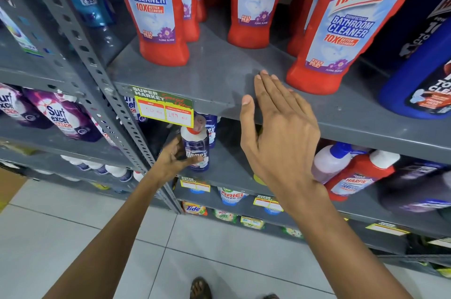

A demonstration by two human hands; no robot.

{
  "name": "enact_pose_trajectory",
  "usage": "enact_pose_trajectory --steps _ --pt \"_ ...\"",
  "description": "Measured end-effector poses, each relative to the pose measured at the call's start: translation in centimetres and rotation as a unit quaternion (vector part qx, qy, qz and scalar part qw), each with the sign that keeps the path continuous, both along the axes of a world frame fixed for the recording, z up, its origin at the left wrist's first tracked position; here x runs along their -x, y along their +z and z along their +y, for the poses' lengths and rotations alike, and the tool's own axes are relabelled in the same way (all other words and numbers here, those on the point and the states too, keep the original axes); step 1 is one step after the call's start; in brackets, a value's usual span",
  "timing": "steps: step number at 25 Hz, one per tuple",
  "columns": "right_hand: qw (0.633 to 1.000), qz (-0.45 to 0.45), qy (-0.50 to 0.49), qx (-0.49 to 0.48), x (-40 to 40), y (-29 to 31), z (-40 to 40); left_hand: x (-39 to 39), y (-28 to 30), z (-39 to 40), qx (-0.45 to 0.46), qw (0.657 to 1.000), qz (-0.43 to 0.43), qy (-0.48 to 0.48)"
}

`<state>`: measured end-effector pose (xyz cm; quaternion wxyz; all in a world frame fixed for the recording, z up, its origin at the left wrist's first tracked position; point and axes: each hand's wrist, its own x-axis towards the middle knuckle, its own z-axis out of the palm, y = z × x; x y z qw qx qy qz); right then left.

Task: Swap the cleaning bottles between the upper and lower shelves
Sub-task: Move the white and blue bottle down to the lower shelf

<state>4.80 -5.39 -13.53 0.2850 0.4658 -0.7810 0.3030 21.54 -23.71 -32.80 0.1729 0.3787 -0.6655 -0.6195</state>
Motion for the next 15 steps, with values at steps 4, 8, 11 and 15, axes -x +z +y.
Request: enact_pose_trajectory --steps 4,8,11,15 --pt "1.0 -0.008 0.005 -0.001 0.0 0.1 0.0 0.0 -0.2 0.0 -0.005 1.0 -0.003 0.002" --pt "1.0 -0.015 0.005 0.002 -0.1 -0.1 0.0 -0.6 -0.1 0.8 0.003 1.0 -0.023 0.014" --pt "0.999 -0.033 0.039 0.017 0.1 0.0 0.2 -1.5 -0.5 3.4 0.001 0.992 -0.018 0.124" --pt "0.981 -0.091 0.139 0.101 -0.2 -0.1 5.1 -2.3 -1.3 10.5 -0.062 0.962 -0.023 0.263"
